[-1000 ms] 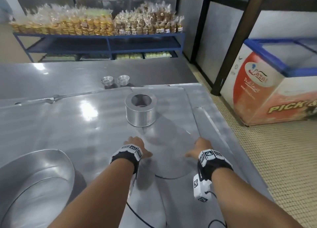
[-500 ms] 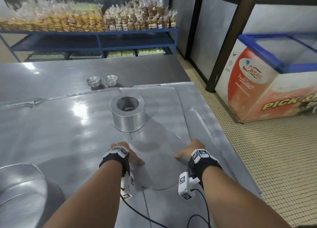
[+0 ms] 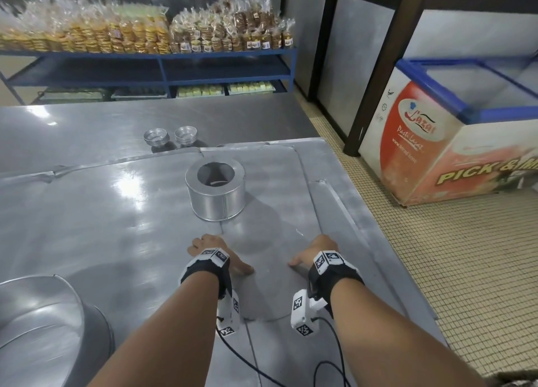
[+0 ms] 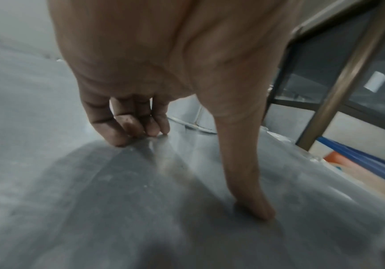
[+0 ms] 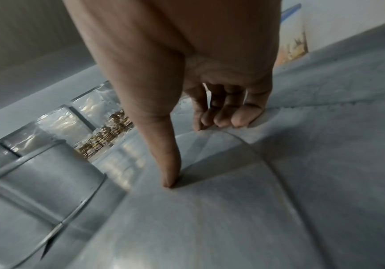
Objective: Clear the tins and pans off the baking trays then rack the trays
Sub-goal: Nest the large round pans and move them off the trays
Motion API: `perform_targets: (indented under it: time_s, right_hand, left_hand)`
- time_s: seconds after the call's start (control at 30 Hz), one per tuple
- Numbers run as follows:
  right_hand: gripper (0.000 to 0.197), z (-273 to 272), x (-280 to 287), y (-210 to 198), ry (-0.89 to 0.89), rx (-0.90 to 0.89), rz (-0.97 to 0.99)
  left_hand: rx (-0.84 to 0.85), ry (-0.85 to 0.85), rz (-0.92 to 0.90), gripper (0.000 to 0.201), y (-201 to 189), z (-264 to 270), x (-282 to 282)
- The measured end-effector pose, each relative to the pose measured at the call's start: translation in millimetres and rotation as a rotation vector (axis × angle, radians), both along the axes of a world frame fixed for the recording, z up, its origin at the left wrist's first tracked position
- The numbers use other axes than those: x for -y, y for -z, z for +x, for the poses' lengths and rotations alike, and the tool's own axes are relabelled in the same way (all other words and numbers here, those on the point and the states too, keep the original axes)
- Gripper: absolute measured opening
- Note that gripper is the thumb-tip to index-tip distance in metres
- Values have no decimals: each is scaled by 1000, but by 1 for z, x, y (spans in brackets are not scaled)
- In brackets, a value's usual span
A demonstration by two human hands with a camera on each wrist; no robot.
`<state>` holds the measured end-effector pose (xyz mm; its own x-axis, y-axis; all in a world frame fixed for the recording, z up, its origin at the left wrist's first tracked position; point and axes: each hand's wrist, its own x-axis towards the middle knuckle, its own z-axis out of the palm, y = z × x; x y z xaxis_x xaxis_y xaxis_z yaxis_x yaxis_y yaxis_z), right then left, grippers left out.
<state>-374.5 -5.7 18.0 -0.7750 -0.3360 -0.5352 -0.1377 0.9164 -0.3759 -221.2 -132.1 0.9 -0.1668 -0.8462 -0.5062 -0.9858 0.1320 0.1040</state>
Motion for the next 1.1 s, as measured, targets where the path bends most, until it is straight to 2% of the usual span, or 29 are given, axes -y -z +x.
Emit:
perform_targets:
  time_s: [0.03,0.1,0.2,0.23,0.3,0.33,0.4,0.43,0.5,0.57,0.73,0.87,1.1]
  right_hand:
    - [53,0,-1,1,2,-1,5]
    - [54,-1,-2,1,10,22,-3]
    - [73,-8,-7,-1,48,92,-36]
    - [78,-11,-9,-2,67,116,-57]
    - [83,-15,-12,-5,112,166,-123]
    - [85,-17,-12,-6,129,181,-156]
    - [89,-17,-12,-10,141,190,-206]
    - [88,-15,-11,-14,142,191,-235]
    - [86,-9,-8,-22,150,178,-302]
    - [81,-1,-5,-32,143,151,-377]
    - [53,36,10,-55,66,61,-576]
    - [47,81,30,-78,6,-3,-681]
    - [39,180,66,-102,-90,19,-809]
  left_hand:
    - [-24,-4,24,111,2,2,3]
    - [-44,-34,93,117,3,5,8]
    - [-53,-77,144,132,3,7,16]
    - [-82,-84,170,124,-1,9,18]
    - [-166,-109,201,96,-7,14,23]
    - [-212,-133,205,92,-10,17,25]
    - [-298,-179,177,109,-13,24,27]
    - [-326,-187,152,117,-17,27,26]
    - [-359,-179,109,120,-28,35,26]
    - [-398,-176,69,116,-41,47,29]
    - [-579,-173,-20,100,-73,94,44]
    - [-691,-162,-144,86,-97,146,51]
    - [-693,-258,-285,85,-125,265,61]
